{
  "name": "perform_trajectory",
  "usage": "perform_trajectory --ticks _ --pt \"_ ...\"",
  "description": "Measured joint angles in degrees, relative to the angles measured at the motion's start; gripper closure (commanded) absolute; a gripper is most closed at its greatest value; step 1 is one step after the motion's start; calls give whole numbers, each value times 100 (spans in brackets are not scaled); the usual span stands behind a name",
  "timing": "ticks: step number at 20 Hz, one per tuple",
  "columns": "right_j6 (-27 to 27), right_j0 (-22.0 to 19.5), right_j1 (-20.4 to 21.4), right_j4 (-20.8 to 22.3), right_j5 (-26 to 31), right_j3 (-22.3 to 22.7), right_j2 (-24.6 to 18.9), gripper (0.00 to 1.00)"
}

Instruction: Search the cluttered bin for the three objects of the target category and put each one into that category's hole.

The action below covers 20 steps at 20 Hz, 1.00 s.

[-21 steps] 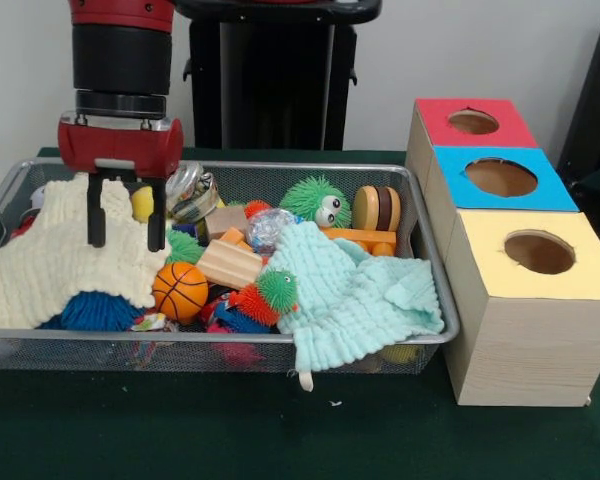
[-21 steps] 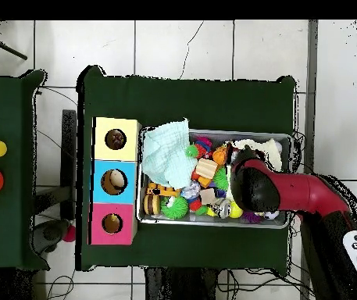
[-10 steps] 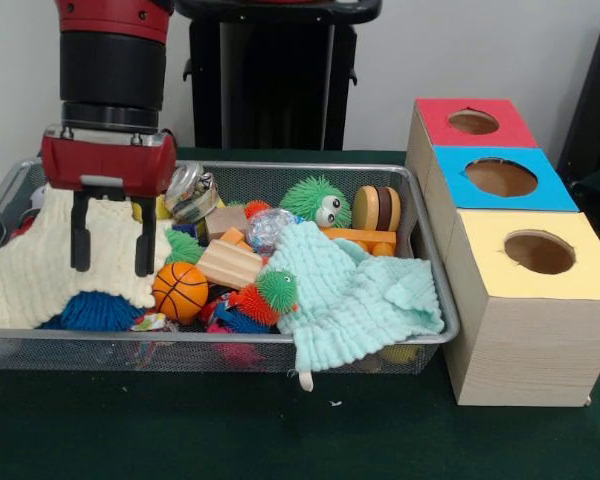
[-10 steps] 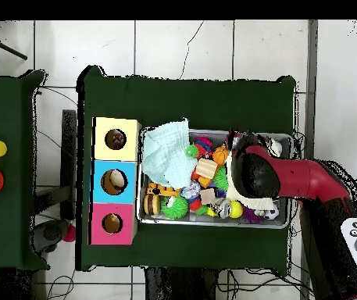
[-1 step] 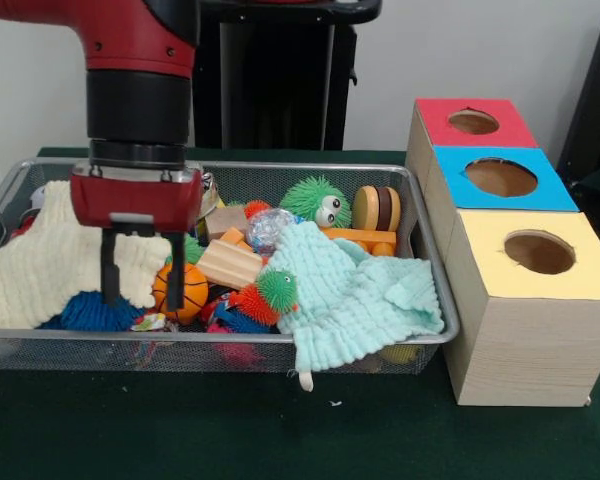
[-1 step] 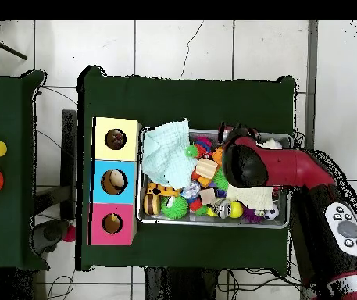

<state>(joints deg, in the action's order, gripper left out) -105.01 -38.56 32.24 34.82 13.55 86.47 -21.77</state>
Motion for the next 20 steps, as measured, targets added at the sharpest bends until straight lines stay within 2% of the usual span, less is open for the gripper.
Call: perform_trajectory --ticks 10,20 --pt "0 401 -163 68 0 -45 96 0" --pt "0 378 -173 69 0 -47 96 0"
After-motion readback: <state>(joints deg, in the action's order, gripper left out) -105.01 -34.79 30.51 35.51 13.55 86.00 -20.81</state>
